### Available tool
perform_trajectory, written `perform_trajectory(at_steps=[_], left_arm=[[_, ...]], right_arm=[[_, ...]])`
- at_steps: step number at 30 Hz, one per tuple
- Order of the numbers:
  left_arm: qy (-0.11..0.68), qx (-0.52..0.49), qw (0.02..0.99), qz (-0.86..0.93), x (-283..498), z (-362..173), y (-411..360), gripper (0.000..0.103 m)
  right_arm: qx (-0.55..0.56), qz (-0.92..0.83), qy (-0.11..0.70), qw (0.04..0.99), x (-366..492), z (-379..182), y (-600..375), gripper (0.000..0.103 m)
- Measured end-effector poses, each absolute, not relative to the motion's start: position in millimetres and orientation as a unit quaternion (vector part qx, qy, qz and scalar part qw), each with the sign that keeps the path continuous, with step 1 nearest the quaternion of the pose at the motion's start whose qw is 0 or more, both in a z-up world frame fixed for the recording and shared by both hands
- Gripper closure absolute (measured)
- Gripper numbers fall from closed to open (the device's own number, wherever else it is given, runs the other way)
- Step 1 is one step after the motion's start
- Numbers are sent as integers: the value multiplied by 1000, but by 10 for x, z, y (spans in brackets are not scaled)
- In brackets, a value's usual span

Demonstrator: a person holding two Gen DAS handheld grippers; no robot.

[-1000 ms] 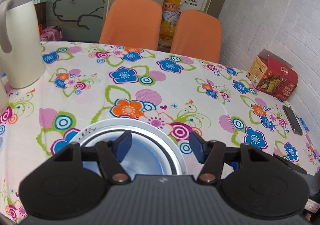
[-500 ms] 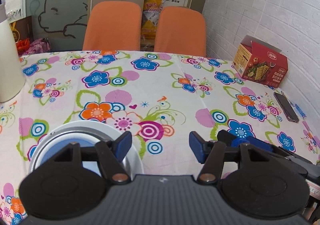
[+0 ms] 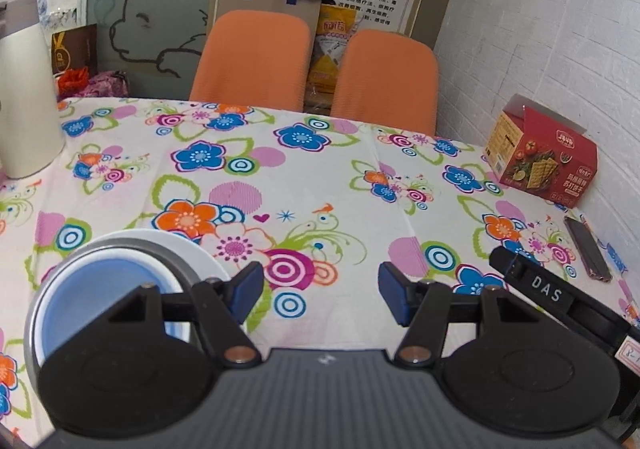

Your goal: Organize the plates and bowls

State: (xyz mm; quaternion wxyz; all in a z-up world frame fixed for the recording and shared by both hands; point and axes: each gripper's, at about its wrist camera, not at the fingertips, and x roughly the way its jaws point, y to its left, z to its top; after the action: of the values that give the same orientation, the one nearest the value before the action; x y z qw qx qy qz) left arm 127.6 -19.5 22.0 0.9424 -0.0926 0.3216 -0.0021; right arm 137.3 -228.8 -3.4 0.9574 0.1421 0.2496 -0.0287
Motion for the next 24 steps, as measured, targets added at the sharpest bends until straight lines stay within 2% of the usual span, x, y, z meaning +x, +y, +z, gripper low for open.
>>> perform_trajectory(at_steps=[24], left_arm=[[298, -68, 952, -12, 405, 130, -164, 42]], right_arm=[[90, -21, 230, 969, 603, 52, -2068, 44]])
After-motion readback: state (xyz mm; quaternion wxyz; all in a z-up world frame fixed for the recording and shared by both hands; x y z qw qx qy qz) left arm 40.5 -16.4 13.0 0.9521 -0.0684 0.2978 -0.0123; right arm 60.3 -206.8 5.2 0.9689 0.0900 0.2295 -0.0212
